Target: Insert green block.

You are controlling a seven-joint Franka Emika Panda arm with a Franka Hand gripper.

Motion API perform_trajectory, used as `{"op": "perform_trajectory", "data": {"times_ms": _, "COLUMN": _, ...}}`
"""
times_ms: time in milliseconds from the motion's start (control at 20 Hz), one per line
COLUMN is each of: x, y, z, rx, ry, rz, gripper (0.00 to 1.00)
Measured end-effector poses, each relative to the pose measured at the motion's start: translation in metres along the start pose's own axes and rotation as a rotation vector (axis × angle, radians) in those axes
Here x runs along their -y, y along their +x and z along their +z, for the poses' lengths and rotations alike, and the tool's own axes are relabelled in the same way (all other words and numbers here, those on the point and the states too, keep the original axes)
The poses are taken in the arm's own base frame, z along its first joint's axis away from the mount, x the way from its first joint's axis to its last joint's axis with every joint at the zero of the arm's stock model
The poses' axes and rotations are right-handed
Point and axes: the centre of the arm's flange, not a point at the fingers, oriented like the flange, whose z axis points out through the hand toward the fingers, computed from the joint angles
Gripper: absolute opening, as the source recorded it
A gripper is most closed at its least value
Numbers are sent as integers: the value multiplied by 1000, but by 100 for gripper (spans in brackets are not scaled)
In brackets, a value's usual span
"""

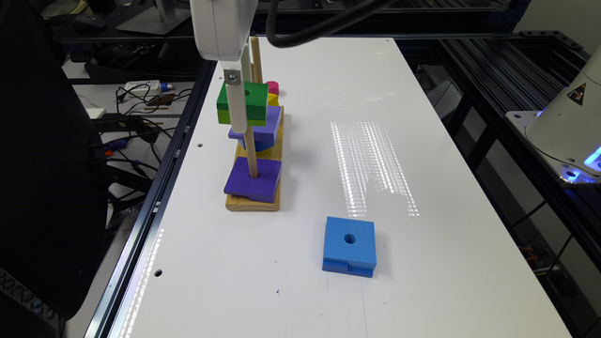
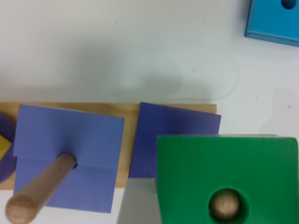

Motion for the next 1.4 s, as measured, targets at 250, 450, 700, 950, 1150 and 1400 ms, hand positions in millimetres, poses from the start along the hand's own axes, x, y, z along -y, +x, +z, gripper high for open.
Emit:
{"op": "perform_trajectory", "data": {"times_ms": 250, "x": 0, "y": 0, "z": 0, "rx": 0, "ry": 0, "rz": 0, "gripper": 0}}
{"op": "perform_trajectory", "data": {"times_ms": 450, "x": 0, "y": 0, "z": 2, "rx": 1, "ry": -2, "rz": -1, "gripper": 0}}
{"op": "perform_trajectory", "data": {"times_ms": 700, "x": 0, "y": 0, "z": 4, "rx": 1, "ry": -4, "rz": -2, "gripper": 0}}
{"op": "perform_trajectory", "data": {"times_ms": 950, "x": 0, "y": 1, "z": 8, "rx": 2, "ry": -5, "rz": -3, "gripper": 0}}
{"op": "perform_trajectory", "data": {"times_ms": 1150, "x": 0, "y": 3, "z": 30, "rx": 8, "ry": -8, "rz": -5, "gripper": 0}}
{"op": "perform_trajectory", "data": {"times_ms": 1400, "x": 0, "y": 3, "z": 34, "rx": 10, "ry": -9, "rz": -5, "gripper": 0}}
